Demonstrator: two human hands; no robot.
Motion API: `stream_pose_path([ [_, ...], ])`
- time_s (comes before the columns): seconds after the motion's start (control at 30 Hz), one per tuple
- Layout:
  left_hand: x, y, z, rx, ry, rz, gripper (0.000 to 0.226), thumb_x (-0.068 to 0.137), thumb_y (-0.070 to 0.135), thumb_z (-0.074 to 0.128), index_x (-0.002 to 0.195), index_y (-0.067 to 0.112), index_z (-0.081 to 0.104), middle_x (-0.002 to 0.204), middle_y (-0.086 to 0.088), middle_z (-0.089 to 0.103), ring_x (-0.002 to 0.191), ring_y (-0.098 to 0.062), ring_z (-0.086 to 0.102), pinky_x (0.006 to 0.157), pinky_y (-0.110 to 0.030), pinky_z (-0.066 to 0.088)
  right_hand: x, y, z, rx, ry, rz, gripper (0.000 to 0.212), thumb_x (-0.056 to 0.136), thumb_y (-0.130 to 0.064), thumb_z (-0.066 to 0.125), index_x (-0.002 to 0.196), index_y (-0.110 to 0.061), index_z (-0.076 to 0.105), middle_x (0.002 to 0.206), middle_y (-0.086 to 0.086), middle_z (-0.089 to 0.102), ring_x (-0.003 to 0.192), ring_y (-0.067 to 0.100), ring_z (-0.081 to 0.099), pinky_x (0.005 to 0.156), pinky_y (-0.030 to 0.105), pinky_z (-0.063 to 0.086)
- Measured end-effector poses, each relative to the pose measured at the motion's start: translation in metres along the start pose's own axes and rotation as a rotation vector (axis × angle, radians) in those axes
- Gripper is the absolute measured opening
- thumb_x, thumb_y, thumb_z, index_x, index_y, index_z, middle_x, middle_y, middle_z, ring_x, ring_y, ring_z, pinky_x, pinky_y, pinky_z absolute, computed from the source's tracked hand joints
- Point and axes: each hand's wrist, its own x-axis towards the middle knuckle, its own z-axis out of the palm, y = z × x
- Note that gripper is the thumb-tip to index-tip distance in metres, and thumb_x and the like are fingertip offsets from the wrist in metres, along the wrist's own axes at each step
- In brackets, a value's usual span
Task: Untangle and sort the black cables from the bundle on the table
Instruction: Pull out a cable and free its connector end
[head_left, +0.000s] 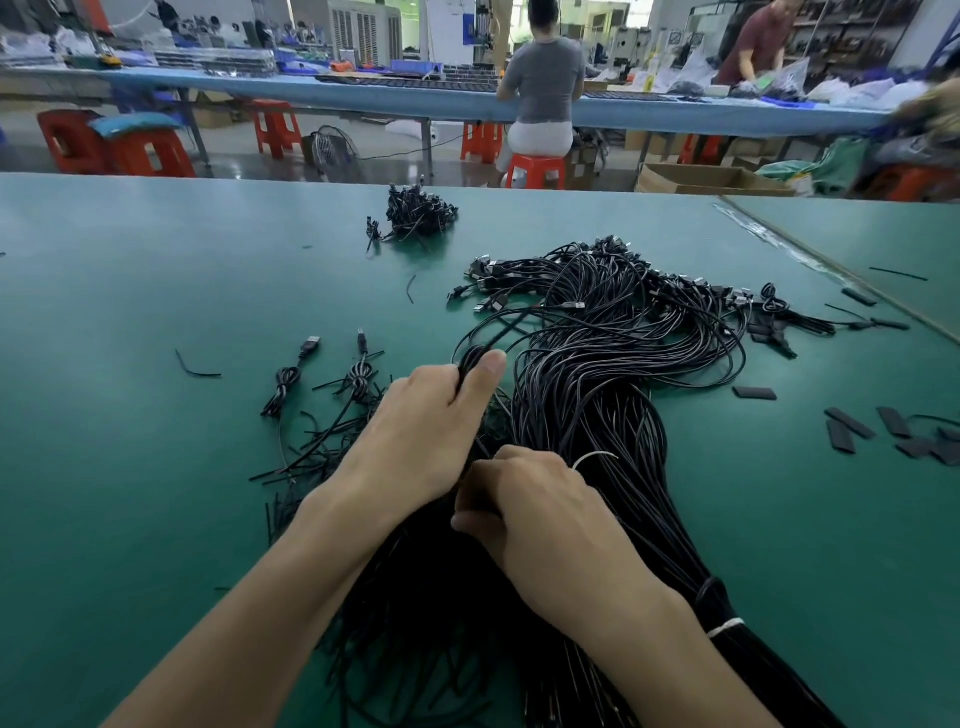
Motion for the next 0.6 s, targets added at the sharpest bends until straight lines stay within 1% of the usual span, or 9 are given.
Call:
stream_pose_path([
  [0.1,0.000,0.000,0.000,-0.010,0.013,0.005,0.062,0.094,0.069,0.031,0.057,0.020,0.027,0.038,0.017,0.038,0.040,-0.006,0.036,0.041,-0.024,0.025,0.002,0.004,-0.006,0.016,0.065,0.029,0.012,0.094,-0.038,0.061,0.094,-0.026,0.064,0.097,-0.010,0.057,0.087,0.020,0.061,0.075,0.038,0.052],
  [0.17,0.000,0.003,-0.003,-0.038,0.009,-0.013,0.063,0.091,0.072,0.030,0.057,0.019,0.026,0.038,0.014,0.036,0.040,-0.008,0.034,0.047,-0.030,0.026,0.004,0.011,-0.013,0.111,0.146,0.086,0.010,0.091,-0.035,0.066,0.089,-0.026,0.065,0.090,-0.011,0.064,0.082,0.013,0.064,0.076,0.036,0.053],
  [0.27,-0.005,0.010,-0.007,-0.099,-0.006,-0.015,0.065,0.085,0.081,0.024,0.059,0.021,0.022,0.040,0.010,0.028,0.039,-0.010,0.025,0.051,-0.033,0.023,0.006,0.024,-0.029,0.272,0.469,0.208,0.014,0.091,-0.028,0.069,0.078,-0.029,0.064,0.071,-0.014,0.066,0.066,0.000,0.064,0.063,0.011,0.049],
  [0.33,-0.011,0.017,-0.008,-0.140,-0.040,0.010,0.063,0.088,0.079,0.019,0.059,0.023,0.021,0.042,0.011,0.026,0.038,-0.009,0.023,0.051,-0.033,0.024,0.007,0.032,-0.035,0.372,0.695,0.276,0.018,0.091,-0.026,0.069,0.075,-0.030,0.062,0.066,-0.013,0.066,0.065,0.000,0.064,0.062,0.010,0.048],
  [0.37,-0.013,0.020,-0.006,-0.165,-0.068,0.034,0.059,0.094,0.072,0.019,0.060,0.023,0.021,0.043,0.011,0.026,0.038,-0.008,0.023,0.051,-0.033,0.025,0.008,0.034,-0.035,0.460,0.764,0.305,0.017,0.091,-0.026,0.069,0.076,-0.029,0.063,0.066,-0.011,0.067,0.065,0.003,0.065,0.064,0.015,0.051],
  [0.43,-0.018,0.028,-0.001,-0.199,-0.120,0.098,0.052,0.102,0.055,0.022,0.061,0.024,0.022,0.048,0.008,0.026,0.040,-0.008,0.022,0.051,-0.034,0.025,0.011,0.033,-0.031,0.642,0.811,0.351,0.012,0.092,-0.027,0.068,0.081,-0.024,0.066,0.072,-0.006,0.070,0.065,0.006,0.066,0.067,0.029,0.055],
  [0.5,-0.021,0.034,0.003,-0.236,-0.152,0.170,0.051,0.102,0.051,0.025,0.059,0.024,0.025,0.049,0.007,0.027,0.042,-0.008,0.023,0.049,-0.030,0.025,0.013,0.029,-0.027,0.748,0.803,0.346,0.011,0.093,-0.026,0.066,0.083,-0.023,0.067,0.073,-0.007,0.071,0.061,0.004,0.064,0.062,0.026,0.051],
  [0.57,-0.022,0.036,0.003,-0.294,-0.169,0.214,0.052,0.099,0.055,0.027,0.058,0.024,0.032,0.048,0.009,0.030,0.043,-0.007,0.025,0.046,-0.026,0.025,0.012,0.023,-0.024,0.776,0.785,0.313,0.013,0.094,-0.027,0.064,0.081,-0.024,0.065,0.067,-0.010,0.069,0.054,0.001,0.058,0.055,0.021,0.046],
  [0.6,-0.022,0.037,0.003,-0.321,-0.174,0.221,0.052,0.098,0.056,0.028,0.059,0.023,0.035,0.048,0.009,0.032,0.044,-0.007,0.027,0.046,-0.025,0.026,0.012,0.020,-0.022,0.782,0.770,0.297,0.015,0.095,-0.028,0.062,0.081,-0.024,0.065,0.065,-0.009,0.067,0.052,0.001,0.054,0.052,0.021,0.043],
])
